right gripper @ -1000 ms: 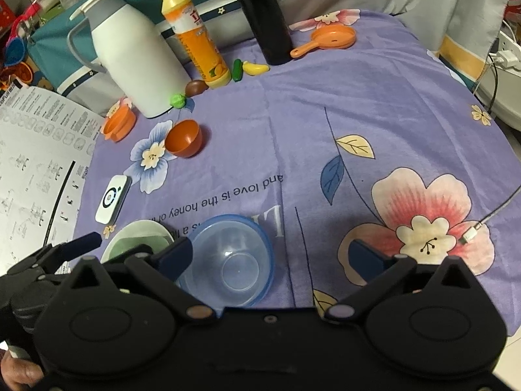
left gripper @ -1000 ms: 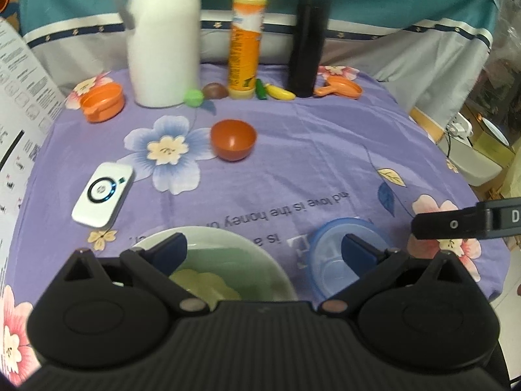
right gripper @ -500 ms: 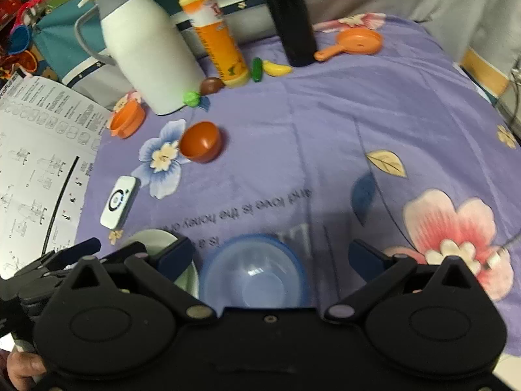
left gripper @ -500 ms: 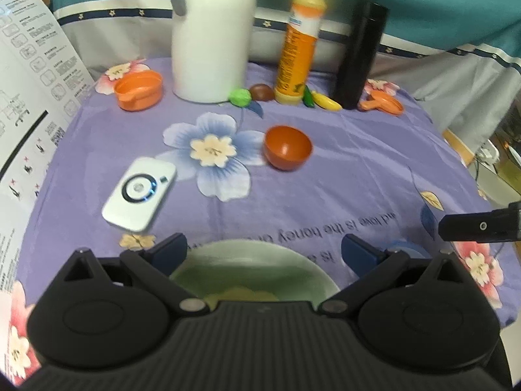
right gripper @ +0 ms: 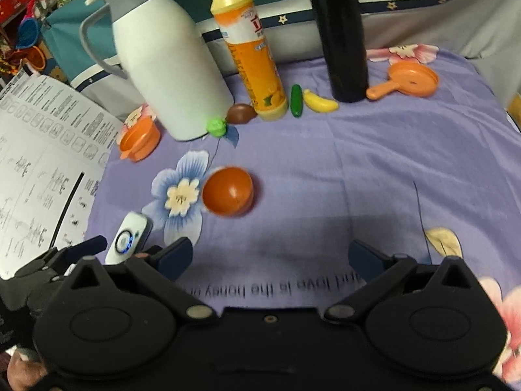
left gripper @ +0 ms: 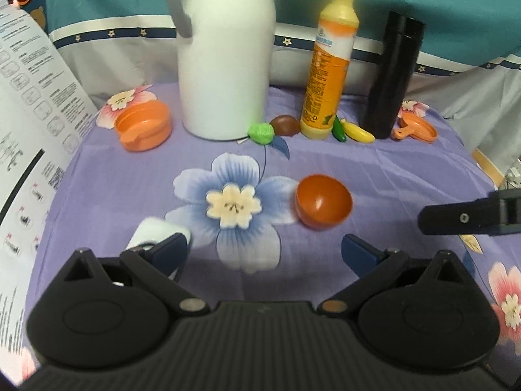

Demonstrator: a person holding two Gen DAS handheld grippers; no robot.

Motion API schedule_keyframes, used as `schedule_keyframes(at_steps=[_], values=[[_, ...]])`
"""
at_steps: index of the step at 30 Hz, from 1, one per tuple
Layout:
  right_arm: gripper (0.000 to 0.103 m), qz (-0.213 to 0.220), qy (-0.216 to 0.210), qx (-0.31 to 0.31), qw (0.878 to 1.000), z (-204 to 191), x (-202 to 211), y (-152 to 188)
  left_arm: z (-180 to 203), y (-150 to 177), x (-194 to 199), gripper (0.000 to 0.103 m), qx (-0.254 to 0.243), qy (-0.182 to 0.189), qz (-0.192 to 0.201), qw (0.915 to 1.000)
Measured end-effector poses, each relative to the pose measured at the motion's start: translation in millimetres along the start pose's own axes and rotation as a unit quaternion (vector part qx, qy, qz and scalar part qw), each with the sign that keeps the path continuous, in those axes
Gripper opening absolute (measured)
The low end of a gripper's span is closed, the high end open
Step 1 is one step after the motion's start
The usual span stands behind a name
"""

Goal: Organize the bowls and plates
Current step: 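Move both grippers to the orange bowl and grip its rim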

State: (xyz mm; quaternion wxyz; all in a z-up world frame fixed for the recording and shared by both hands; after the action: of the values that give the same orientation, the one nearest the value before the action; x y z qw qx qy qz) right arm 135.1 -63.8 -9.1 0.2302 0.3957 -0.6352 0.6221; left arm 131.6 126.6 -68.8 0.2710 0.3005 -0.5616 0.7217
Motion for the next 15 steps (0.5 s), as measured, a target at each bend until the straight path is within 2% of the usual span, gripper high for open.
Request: schedule_keyframes(at_steps=[2, 4, 7, 9, 10, 15], values=[[0.103, 0.013, 0.005, -0.014, 1.000, 1.8, -13.0, -12.0, 2.8, -5.0, -12.0, 0.103, -0.003, -0.001, -0.002, 1.0000], [0.092, 0.008, 0.000, -0.028, 1.000, 5.2, -25.1, -19.9, 6.4, -9.6, -24.2, 0.103, -0.007, -0.001, -0.005, 1.0000], [0.083, -0.004, -0.001, -0.043, 0.999, 10.3, -45.9, -28.5, 11.6, -13.8, -41.3, 0.102, -0.010, 0.000, -0.013, 0.9999], [0.076, -0.008, -0.007, -0.050, 0.999, 12.1, -56.9, -30.9, 15.4, -15.4, -50.9, 0.098, -0.015, 0.001, -0.017, 0.9997], [0.067, -0.011, -0.012, -0.055, 0.998, 12.7, -62.7, -32.4, 17.0, -15.8, -54.9, 0.096, -0.017, 0.001, -0.018, 0.9997], [0.051, -0.019, -0.022, -0.050, 0.998, 10.8, -81.0, -39.0, 22.3, -19.3, -71.1, 0.084, -0.013, 0.010, -0.030, 0.9994]])
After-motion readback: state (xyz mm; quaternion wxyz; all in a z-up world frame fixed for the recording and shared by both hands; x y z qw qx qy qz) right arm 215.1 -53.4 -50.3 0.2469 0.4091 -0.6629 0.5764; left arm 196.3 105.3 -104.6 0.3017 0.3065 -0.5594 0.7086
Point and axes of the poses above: each gripper's, at about its wrist camera, not at the fingertips, and x roughly against the way its jaws point, z to its right, y to its underside, the point moved 5 cm from there along -x, roughly the way its jaws point, and after that the axes turned 10 degrees about x, right-handed, at the moved point
